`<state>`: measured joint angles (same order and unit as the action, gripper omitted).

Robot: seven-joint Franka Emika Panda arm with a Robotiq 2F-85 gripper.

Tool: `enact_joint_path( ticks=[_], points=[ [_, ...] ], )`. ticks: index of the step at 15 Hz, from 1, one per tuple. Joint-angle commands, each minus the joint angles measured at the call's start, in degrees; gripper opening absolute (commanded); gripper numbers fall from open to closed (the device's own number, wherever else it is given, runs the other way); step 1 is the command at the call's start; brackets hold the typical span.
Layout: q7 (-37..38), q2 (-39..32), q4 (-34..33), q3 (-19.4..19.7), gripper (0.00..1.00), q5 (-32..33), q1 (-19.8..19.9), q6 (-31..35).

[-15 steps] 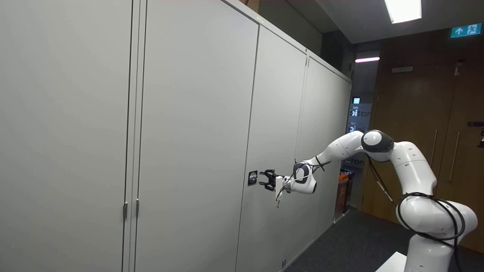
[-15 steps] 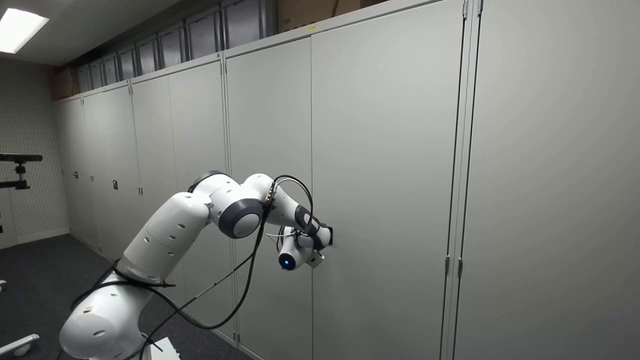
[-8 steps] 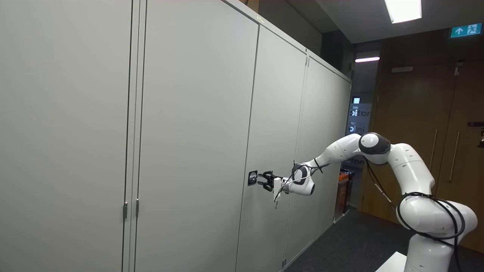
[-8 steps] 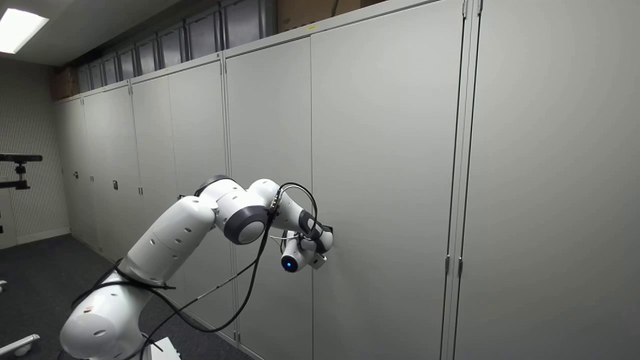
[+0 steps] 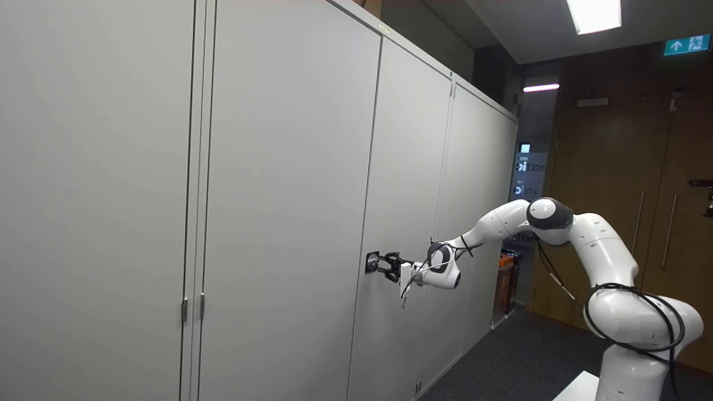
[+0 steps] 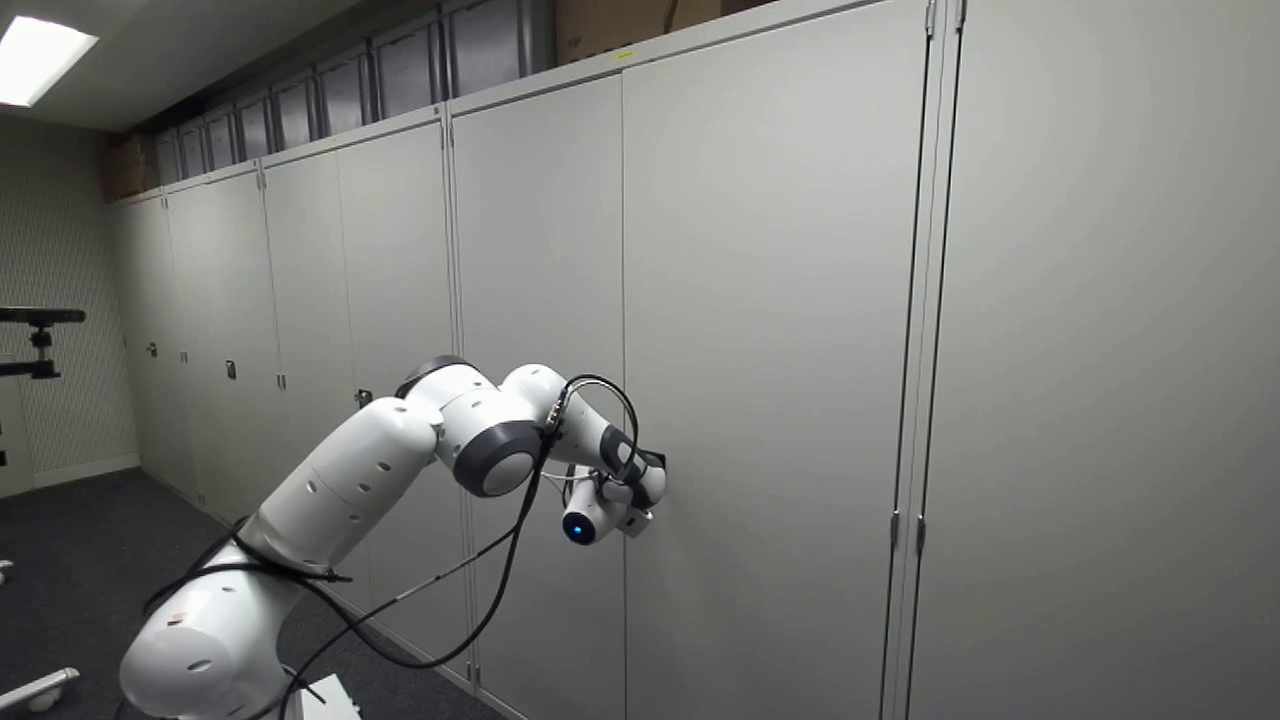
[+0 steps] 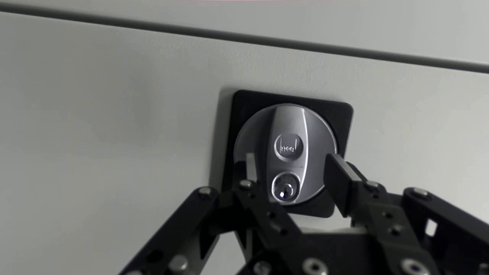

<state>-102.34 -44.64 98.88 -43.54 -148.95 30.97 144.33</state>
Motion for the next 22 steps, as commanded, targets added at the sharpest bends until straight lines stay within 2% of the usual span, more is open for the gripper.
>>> enact_joint_path(
  ticks=[1,7,13,17,18,22],
  points=[
    [-2.76,-1.83,-2.24,-2.14,0.52,0.0,0.93,1.38],
    [-3.84,-3.37,-4.11,-2.84,0.5,0.0,0.94,2.32],
    [-5.28,-4.99,-6.53,-3.22,0.43,0.0,0.54,4.14],
    [-5.77,-5.63,-7.89,-3.43,0.22,0.0,0.21,5.09],
    [-5.76,-5.59,-7.98,-3.34,0.25,0.0,0.12,5.29],
    [-5.71,-5.51,-8.12,-3.25,0.3,0.0,-0.09,5.24]
  ],
)
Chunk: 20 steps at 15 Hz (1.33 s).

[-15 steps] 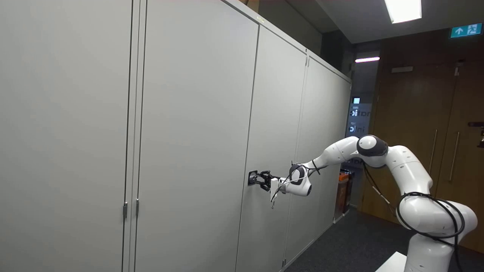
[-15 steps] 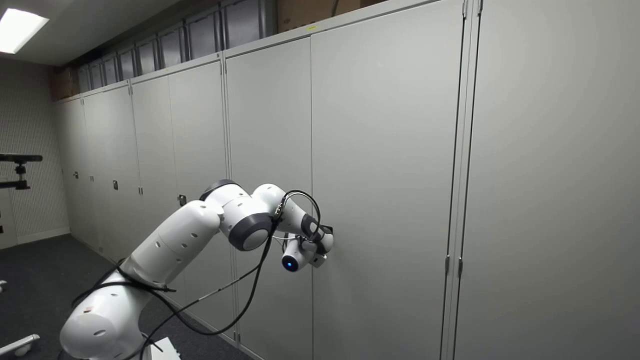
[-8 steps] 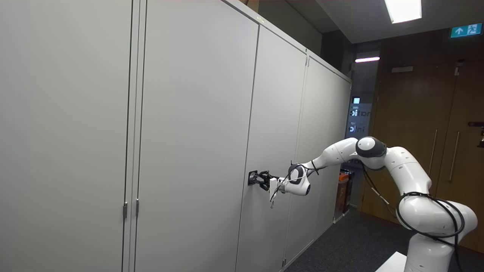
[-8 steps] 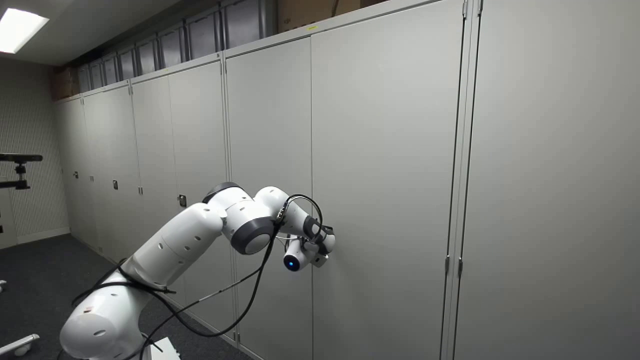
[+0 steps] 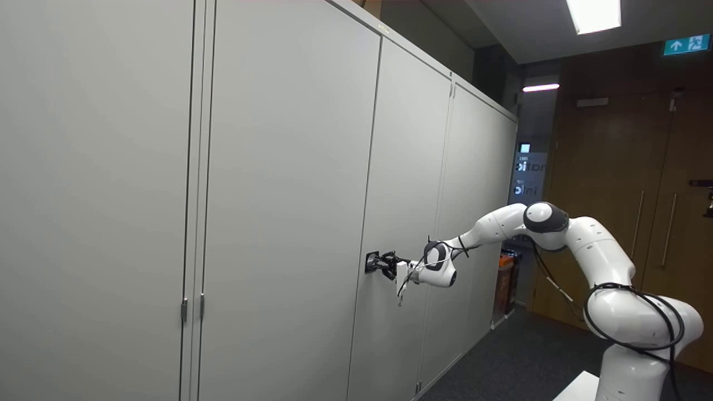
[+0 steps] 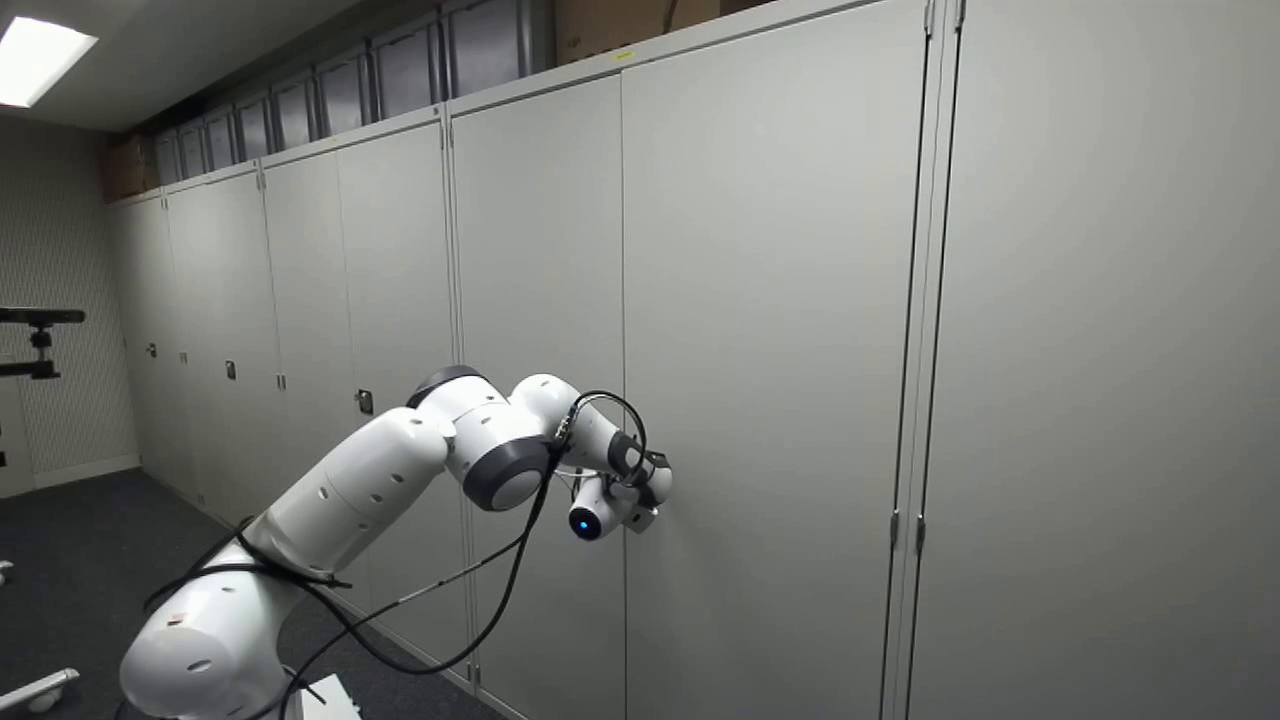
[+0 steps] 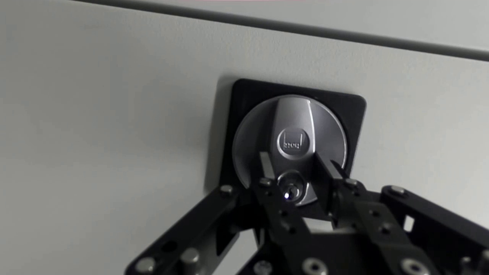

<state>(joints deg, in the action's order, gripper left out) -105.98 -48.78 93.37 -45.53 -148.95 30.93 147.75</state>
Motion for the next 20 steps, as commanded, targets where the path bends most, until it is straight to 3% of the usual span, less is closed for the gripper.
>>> enact_joint_path(
  ticks=[1,3,4,5,7,9,13,14,20],
  points=[
    [-1.98,-1.31,-2.63,-1.26,0.35,0.0,-0.07,1.9],
    [-1.95,-1.25,-2.69,-1.25,0.52,0.0,-0.18,1.94],
    [-1.97,-1.36,-2.86,-1.24,0.52,0.0,-0.27,1.96],
    [-2.0,-1.44,-3.03,-1.27,0.59,0.0,-0.34,1.98],
    [-2.05,-1.53,-3.35,-1.27,0.57,0.0,-0.51,2.08],
    [-1.97,-1.59,-3.67,-1.18,0.47,0.0,-0.73,2.35],
    [-1.58,-1.7,-4.5,-0.65,0.1,0.0,-1.44,3.51],
    [-1.54,-1.76,-4.64,-0.63,0.06,0.0,-1.5,3.49],
    [-1.48,-1.37,-3.95,-0.86,0.08,0.0,-1.18,3.26]
  ],
)
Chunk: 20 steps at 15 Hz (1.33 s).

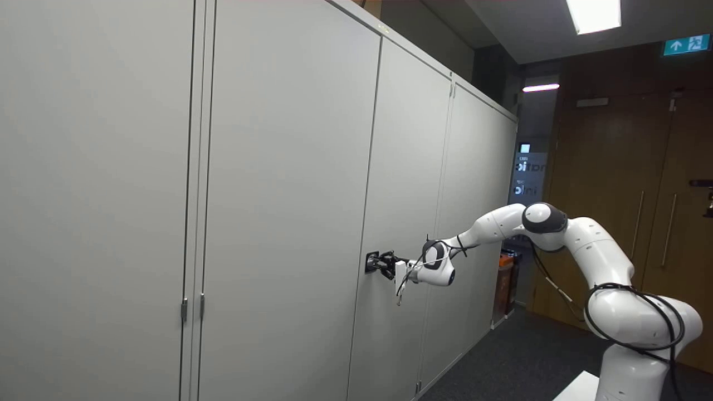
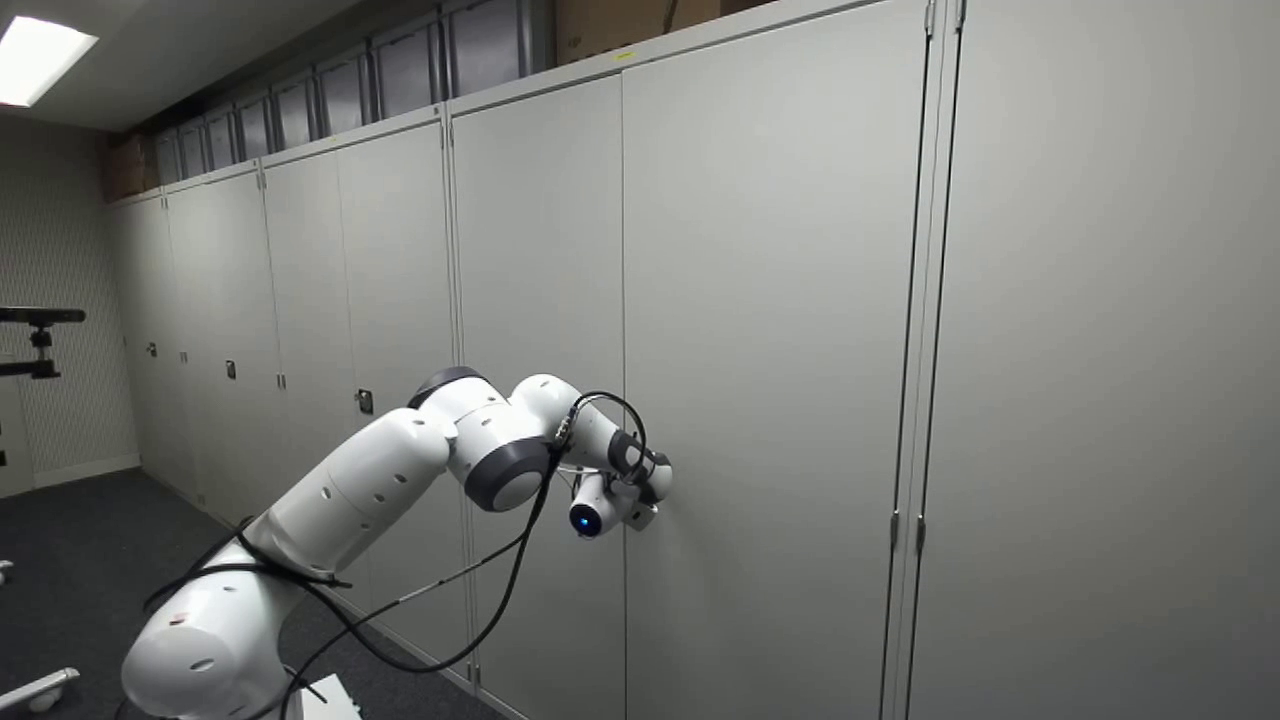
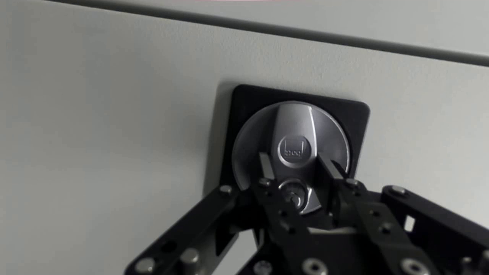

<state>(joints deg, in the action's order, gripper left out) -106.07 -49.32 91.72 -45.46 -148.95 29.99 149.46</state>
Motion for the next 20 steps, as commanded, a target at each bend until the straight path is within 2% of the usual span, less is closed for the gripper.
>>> enact_joint_path(
  ticks=[1,16,20],
  points=[
    [-1.39,-0.68,-1.96,-1.03,0.08,0.0,-0.08,1.35],
    [-0.14,3.58,6.52,-4.65,0.08,0.0,5.17,-1.76],
    [0.56,5.64,11.06,-7.12,0.08,0.0,8.75,-2.9]
  ],
)
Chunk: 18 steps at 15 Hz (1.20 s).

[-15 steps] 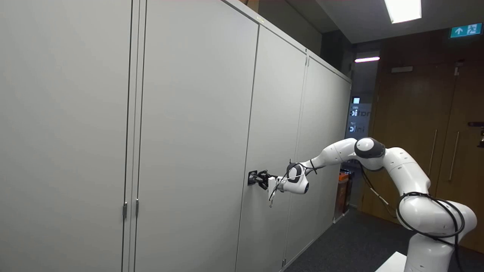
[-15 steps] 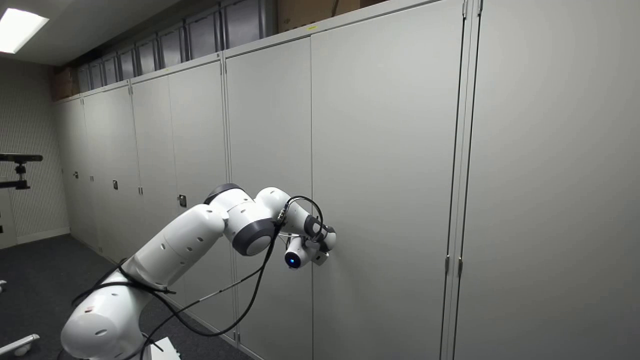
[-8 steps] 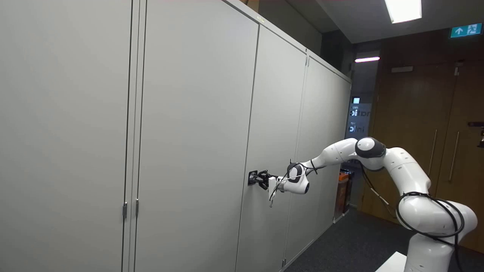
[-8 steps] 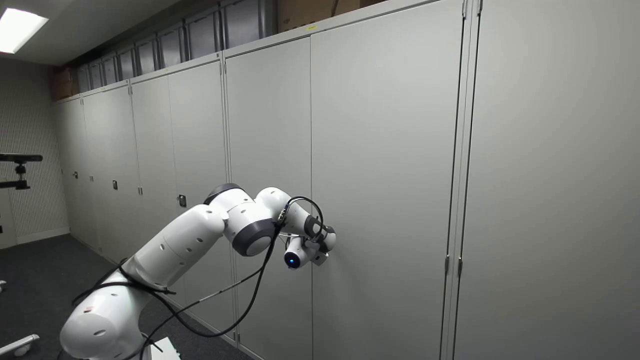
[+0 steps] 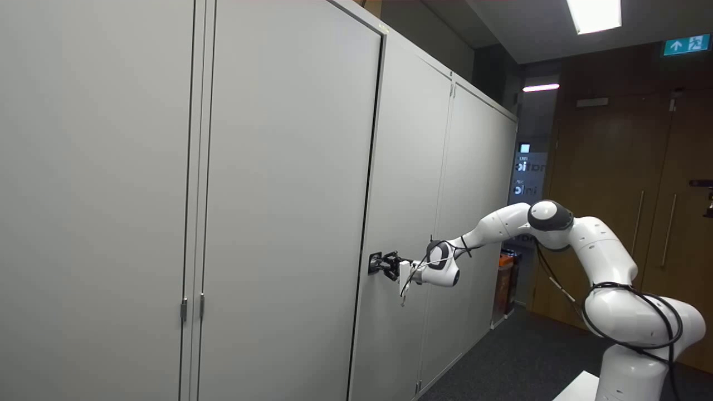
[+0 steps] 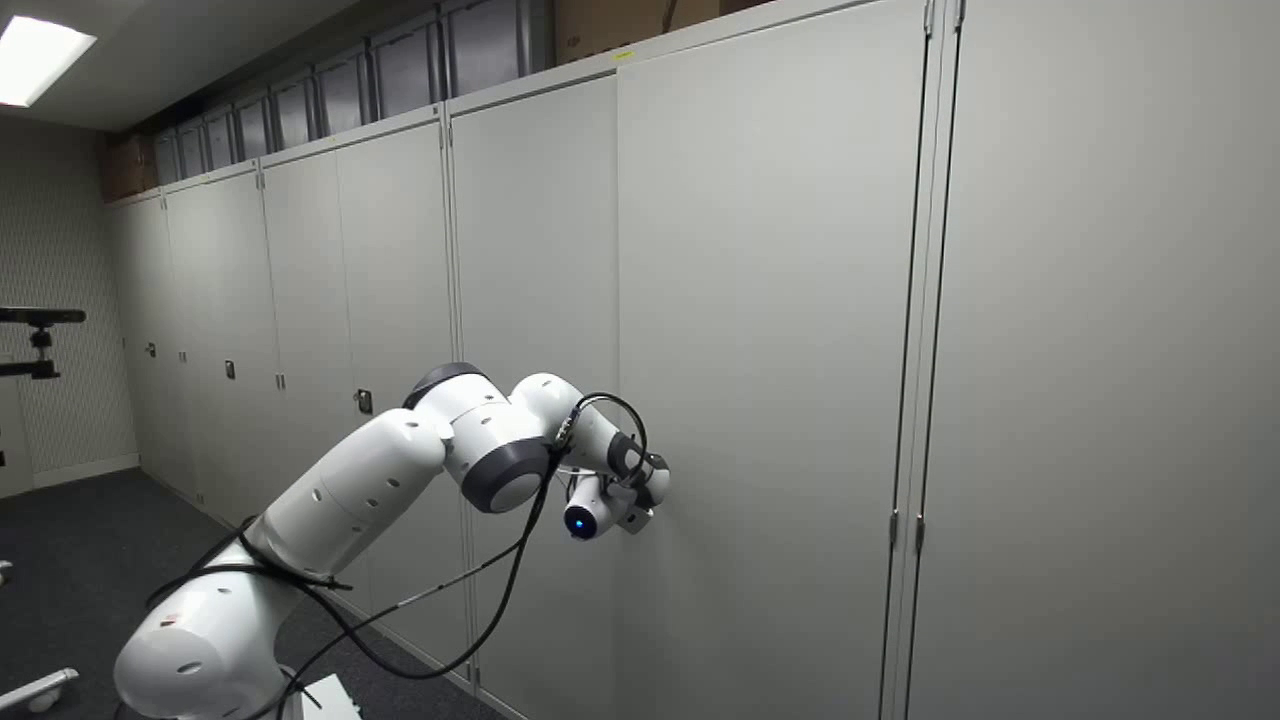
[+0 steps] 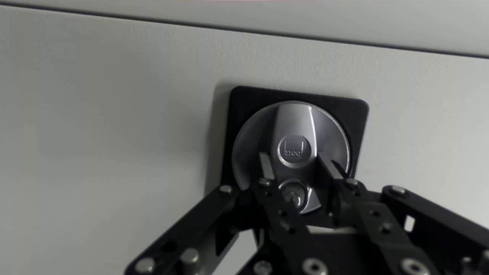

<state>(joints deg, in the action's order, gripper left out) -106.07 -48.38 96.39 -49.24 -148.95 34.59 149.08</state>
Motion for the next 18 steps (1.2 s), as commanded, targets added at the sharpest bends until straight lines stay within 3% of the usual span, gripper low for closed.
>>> enact_joint_path(
  ticks=[1,18],
  points=[
    [0.62,5.17,7.73,-4.11,0.08,0.0,5.23,-2.81],
    [-0.05,9.59,21.88,-15.75,0.08,0.2,20.72,-3.92]
  ],
)
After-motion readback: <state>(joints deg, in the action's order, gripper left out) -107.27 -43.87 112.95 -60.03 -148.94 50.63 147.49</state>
